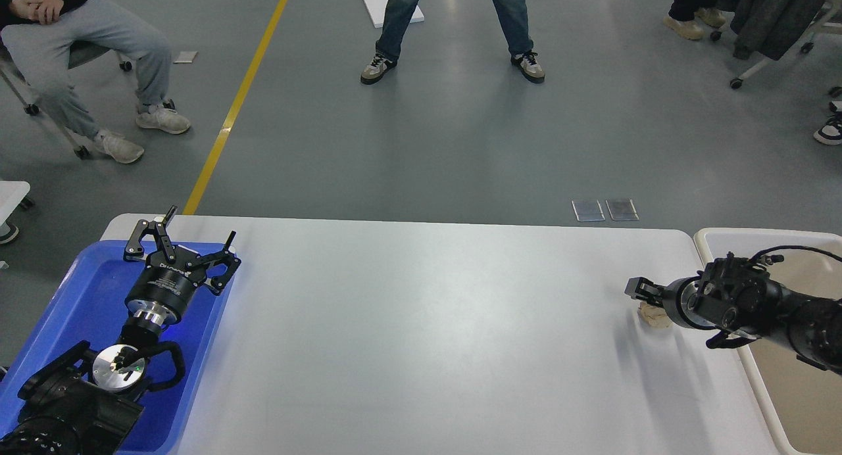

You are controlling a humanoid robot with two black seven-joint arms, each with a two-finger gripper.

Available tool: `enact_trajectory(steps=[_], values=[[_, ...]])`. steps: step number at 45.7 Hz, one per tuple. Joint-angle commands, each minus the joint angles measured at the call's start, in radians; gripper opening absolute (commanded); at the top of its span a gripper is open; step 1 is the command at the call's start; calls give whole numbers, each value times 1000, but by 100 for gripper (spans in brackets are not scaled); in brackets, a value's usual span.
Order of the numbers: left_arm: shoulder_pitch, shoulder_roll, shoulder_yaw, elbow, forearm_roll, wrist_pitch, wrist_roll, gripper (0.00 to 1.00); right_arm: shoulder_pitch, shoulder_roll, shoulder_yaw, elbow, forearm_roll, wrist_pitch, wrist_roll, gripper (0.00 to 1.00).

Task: Tidy desktop
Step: 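Lower the right gripper onto the paper ball and close it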

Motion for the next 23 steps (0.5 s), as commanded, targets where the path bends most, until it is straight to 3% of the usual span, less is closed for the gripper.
enact_trajectory(steps=[1, 10, 13, 15, 23], values=[[0, 0, 0, 0, 0, 0, 0, 100, -28, 2, 30, -2, -4, -13, 0, 64], [1, 0, 0, 0, 0, 0, 0, 100, -45, 2, 30, -2, -27, -105, 0, 33], [0, -1, 0, 0, 0, 0, 0, 100, -50, 1, 30, -2, -41, -123, 0, 17], [0, 0, 0, 0, 0, 0, 0, 100, -53, 1, 32, -2, -30, -125, 0, 0], [0, 0, 0, 0, 0, 0, 0, 100, -73, 2, 46, 1, -22, -117, 0, 0]])
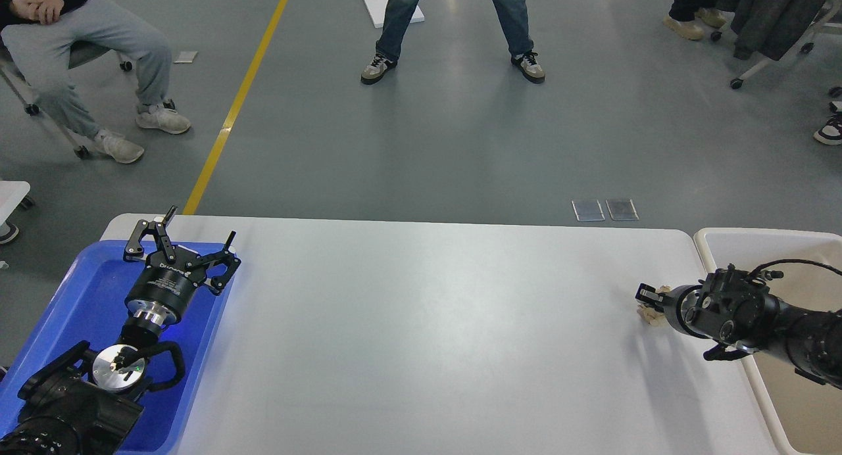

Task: Tidy desktop
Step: 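Lower the right gripper onto the paper ball and close it, then lift the paper ball with the right gripper away from the table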

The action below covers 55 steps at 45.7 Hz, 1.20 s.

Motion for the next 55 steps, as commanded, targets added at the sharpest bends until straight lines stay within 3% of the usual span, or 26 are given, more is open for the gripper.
enact_trajectory(steps=[1, 12, 42, 50, 55], values=[[0, 0, -1, 0, 0, 0, 0, 100, -28, 1, 24, 3, -1, -23, 0, 0], [0, 0, 0, 0, 0, 0, 0, 100, -11, -2, 47, 40, -3, -21, 0, 0], [0, 0, 0, 0, 0, 0, 2, 100, 377, -292, 47, 526, 0, -26, 0, 0], [0, 0, 0, 0, 0, 0, 2, 100, 564, -390, 3, 707, -18, -9, 0, 0], [0, 0, 0, 0, 0, 0, 2, 100, 673, -401, -77, 733, -18, 16, -2, 0]])
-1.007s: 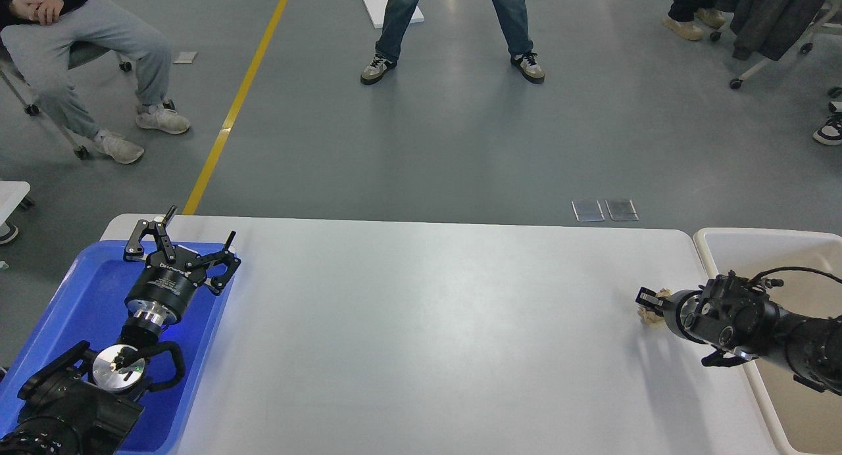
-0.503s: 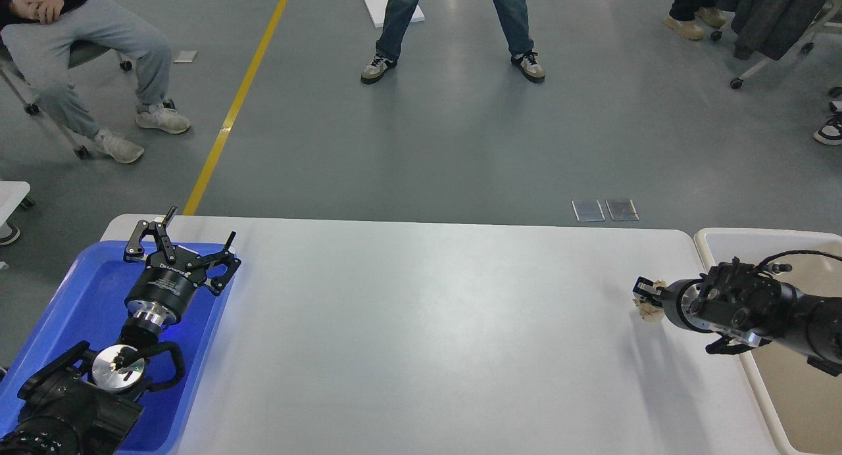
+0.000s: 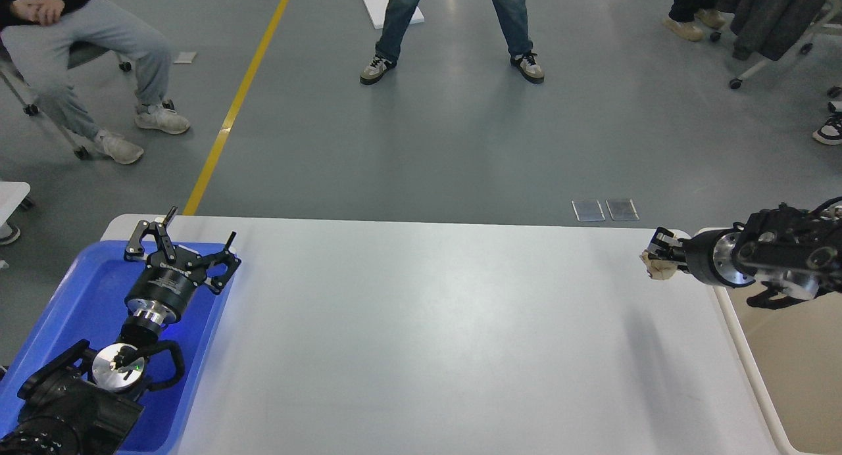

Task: Tidy desktop
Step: 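Lift the paper ball with the right gripper away from the table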

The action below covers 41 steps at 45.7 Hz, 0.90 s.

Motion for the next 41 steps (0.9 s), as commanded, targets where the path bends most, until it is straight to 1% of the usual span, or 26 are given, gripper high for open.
enact_trajectory(steps=[1, 12, 17, 24, 32, 35, 41], values=[[0, 0, 0, 0, 0, 0, 0, 100, 236, -76, -107, 146, -7, 35, 0, 0], [0, 0, 0, 0, 0, 0, 0, 100, 436, -76, -214, 140, -9, 141, 0, 0], [0, -2, 0, 0, 0, 0, 0, 100, 477, -76, -243, 120, -10, 161, -1, 0], [0, 0, 0, 0, 0, 0, 0, 100, 486, -89, -266, 114, -18, 178, 0, 0], [0, 0, 0, 0, 0, 0, 0, 100, 514, -90, -271, 143, -20, 183, -3, 0], [0, 0, 0, 0, 0, 0, 0, 100, 549, -90, -271, 162, -20, 206, -20, 0], [0, 0, 0, 0, 0, 0, 0, 100, 630, -90, -266, 174, -18, 307, -70, 0]])
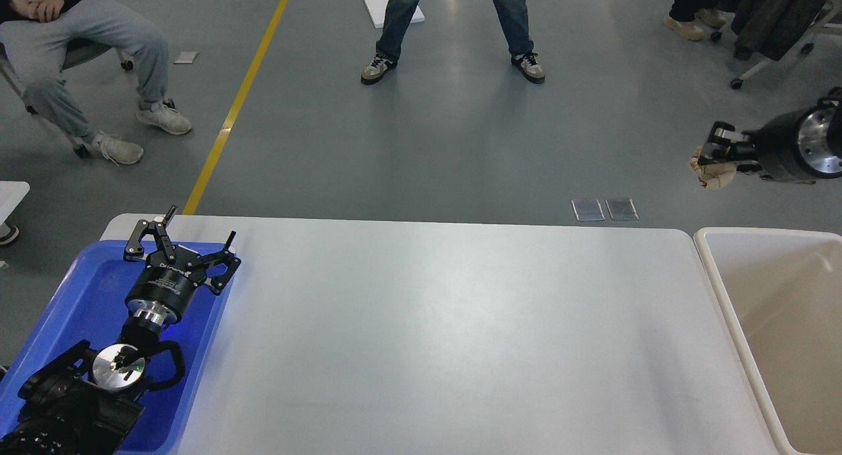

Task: Tidy desktop
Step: 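Lift the paper ball with the right gripper away from the table, then move the right gripper over the white bin and release the paper ball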

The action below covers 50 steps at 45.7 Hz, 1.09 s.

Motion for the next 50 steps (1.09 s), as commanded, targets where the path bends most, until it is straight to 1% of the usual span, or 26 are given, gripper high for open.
enact_trajectory(steps=[1, 8, 15, 22, 26, 29, 32, 38, 42, 47, 50], values=[[0, 0, 0, 0, 0, 0, 0, 100, 124, -2, -9, 32, 0, 110, -58, 0], [0, 0, 0, 0, 0, 0, 0, 100, 216, -2, -23, 70, 0, 139, -66, 0], [0, 0, 0, 0, 0, 0, 0, 100, 299, -2, -70, 107, 0, 141, -66, 0], [1, 0, 0, 0, 0, 0, 0, 100, 293, -13, -66, 107, 16, 130, -64, 0], [0, 0, 0, 0, 0, 0, 0, 100, 264, -59, -55, 107, 33, 115, -64, 0], [0, 0, -2, 0, 0, 0, 0, 100, 219, -118, -29, 107, 61, 92, -64, 0], [0, 0, 0, 0, 0, 0, 0, 100, 152, -184, 35, 101, 72, 66, -64, 0], [1, 0, 0, 0, 0, 0, 0, 100, -58, -330, 225, 97, 72, 0, -64, 0], [1, 0, 0, 0, 0, 0, 0, 100, -216, -407, 359, 92, 72, -43, -61, 0], [1, 0, -2, 0, 0, 0, -2, 100, -403, -427, 491, 43, 72, -82, -56, 0], [1, 0, -2, 0, 0, 0, 0, 100, -531, -425, 578, -20, 73, -98, -56, 0]])
